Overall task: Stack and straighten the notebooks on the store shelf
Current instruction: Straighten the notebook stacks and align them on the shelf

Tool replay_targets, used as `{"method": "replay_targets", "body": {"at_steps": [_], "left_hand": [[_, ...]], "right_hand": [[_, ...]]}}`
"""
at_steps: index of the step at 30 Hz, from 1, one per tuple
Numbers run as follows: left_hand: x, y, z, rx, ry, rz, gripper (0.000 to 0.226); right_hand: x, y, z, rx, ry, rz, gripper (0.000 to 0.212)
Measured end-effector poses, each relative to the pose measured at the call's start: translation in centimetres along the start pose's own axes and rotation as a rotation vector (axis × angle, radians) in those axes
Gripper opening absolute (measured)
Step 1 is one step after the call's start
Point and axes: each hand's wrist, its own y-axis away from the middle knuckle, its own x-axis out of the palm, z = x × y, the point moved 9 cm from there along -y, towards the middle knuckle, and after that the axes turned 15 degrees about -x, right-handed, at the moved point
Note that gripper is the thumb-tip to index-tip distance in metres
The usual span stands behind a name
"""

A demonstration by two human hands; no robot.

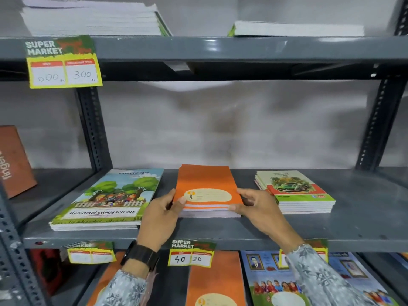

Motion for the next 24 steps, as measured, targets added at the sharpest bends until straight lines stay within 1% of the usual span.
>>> {"method": "replay_targets", "body": {"at_steps": [5, 8, 10, 15, 18, 24], "left_hand": [[-0.1, -0.3, 0.3, -0.027, 0.012, 0.014, 0.068], [0.2, 0.1, 0.1, 0.003, -0.027, 0.055, 0.062], [0.3, 0.3, 0.1, 0.017, -0.063, 0.066, 0.06], [0.2, 0.3, -0.1, 0.037, -0.08, 0.016, 0.06], [0.1, 0.3, 0.0, 0.032, -0.097, -0.028, 0.061], [-0.3, 0.3, 0.1, 0.048, -0.118, -0.11, 0.059]], "right_hand": [[0.1, 0.4, -0.3, -0.002, -0.035, -0.005, 0.055], [0.1, 0.7, -0.3, -0.007, -0.028, -0.033, 0.06], [0.2, 0.7, -0.1, -0.03, 0.013, -0.041, 0.058], [0.0, 0.8, 0.4, -0.103, 0.085, -0.058, 0.054], [0.1, 0.8, 0.6, -0.119, 0.119, -0.058, 0.052], [0.1, 1.0, 0.9, -0.124, 0.108, -0.052, 0.052]]}}
